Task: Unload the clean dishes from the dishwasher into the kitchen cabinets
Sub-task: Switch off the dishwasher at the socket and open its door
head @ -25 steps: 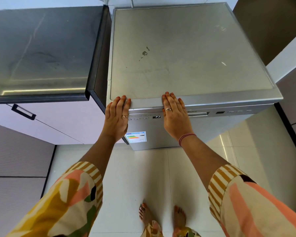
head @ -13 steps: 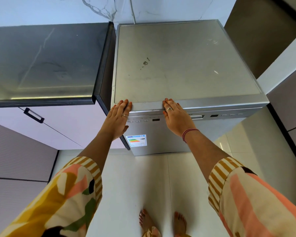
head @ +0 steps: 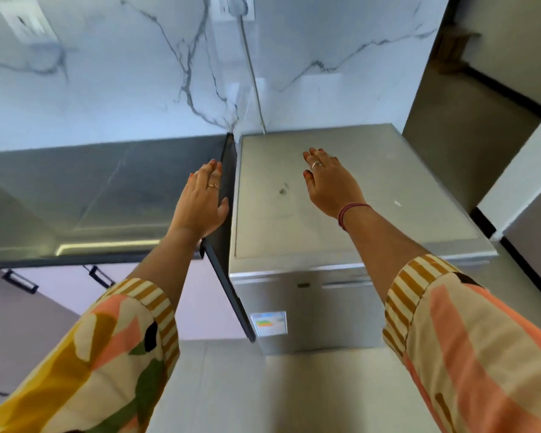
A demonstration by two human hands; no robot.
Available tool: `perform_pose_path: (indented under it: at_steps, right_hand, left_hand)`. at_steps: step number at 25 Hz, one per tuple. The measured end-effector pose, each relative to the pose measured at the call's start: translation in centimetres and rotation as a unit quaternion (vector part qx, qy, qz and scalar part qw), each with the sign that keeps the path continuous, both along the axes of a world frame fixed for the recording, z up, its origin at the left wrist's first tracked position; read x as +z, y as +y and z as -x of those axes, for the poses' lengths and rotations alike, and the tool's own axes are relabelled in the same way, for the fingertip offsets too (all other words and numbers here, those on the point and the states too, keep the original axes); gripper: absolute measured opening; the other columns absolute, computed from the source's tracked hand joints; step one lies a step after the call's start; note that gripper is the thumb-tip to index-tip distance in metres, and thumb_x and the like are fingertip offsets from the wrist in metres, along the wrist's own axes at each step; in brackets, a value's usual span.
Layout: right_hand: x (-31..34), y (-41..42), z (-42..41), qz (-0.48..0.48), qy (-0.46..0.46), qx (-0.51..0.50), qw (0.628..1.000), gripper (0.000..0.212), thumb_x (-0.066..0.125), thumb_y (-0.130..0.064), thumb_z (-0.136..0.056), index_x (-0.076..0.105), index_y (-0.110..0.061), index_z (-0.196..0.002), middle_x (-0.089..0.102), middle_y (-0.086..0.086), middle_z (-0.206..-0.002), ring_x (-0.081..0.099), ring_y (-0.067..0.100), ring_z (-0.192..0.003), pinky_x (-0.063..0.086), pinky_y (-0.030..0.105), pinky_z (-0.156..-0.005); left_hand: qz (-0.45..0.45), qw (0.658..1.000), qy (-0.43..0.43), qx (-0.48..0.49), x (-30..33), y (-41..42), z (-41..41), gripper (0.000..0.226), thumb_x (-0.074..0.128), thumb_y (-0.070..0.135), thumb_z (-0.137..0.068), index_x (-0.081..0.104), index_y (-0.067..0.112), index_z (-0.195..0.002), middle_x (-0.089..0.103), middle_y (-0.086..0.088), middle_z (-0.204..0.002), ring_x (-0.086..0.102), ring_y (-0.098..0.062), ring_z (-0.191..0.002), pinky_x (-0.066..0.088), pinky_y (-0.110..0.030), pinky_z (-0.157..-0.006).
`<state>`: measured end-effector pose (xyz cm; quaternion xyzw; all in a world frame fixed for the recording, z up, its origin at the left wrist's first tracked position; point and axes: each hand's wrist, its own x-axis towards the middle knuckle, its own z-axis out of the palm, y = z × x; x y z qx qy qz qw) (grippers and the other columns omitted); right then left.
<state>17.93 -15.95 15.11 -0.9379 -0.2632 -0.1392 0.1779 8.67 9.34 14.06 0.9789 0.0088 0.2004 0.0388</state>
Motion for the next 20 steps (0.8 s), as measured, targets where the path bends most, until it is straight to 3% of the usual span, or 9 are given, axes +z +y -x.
perform_pose_path:
  at_steps: [4, 9, 20]
  right_hand:
    - [5.9, 2.6, -6.4, -0.030, -0.065, 0.009, 0.997, 0.049, 0.033, -0.022, -0.102, 0.027, -0.007, -0.148, 0.026, 0.009, -0.156, 0.019, 0.022, -0.146, 0.014, 0.036, -0.119]
    - [11.0, 5.0, -15.3, -0.039, -0.107, 0.014, 0.993, 0.050, 0.032, -0.022, -0.102, 0.024, -0.007, -0.149, 0.022, 0.009, -0.157, 0.016, 0.021, -0.147, 0.012, 0.036, -0.120]
    - [13.1, 10.0, -30.8, -0.023, -0.099, 0.033, 0.994, 0.052, 0.031, -0.024, -0.102, 0.019, -0.009, -0.150, 0.018, 0.008, -0.158, 0.011, 0.020, -0.148, 0.008, 0.036, -0.120]
  left_hand:
    - [-0.033, 0.998, -0.056, 0.005, 6.1, 1.7, -6.1, 0.072, 0.055, 0.022, -0.091, 0.018, 0.000, -0.149, 0.020, -0.017, -0.156, 0.017, -0.031, -0.145, 0.010, -0.044, -0.119]
    - [-0.042, 0.994, -0.100, 0.019, 11.3, 2.6, -15.5, 0.074, 0.055, 0.023, -0.090, 0.017, 0.000, -0.149, 0.016, -0.016, -0.157, 0.014, -0.031, -0.146, 0.010, -0.044, -0.119]
    - [-0.045, 0.994, -0.007, 0.098, 14.3, 5.7, -32.9, 0.080, 0.049, 0.031, -0.095, 0.001, 0.002, -0.151, -0.010, -0.012, -0.160, -0.006, -0.028, -0.148, 0.003, -0.042, -0.119]
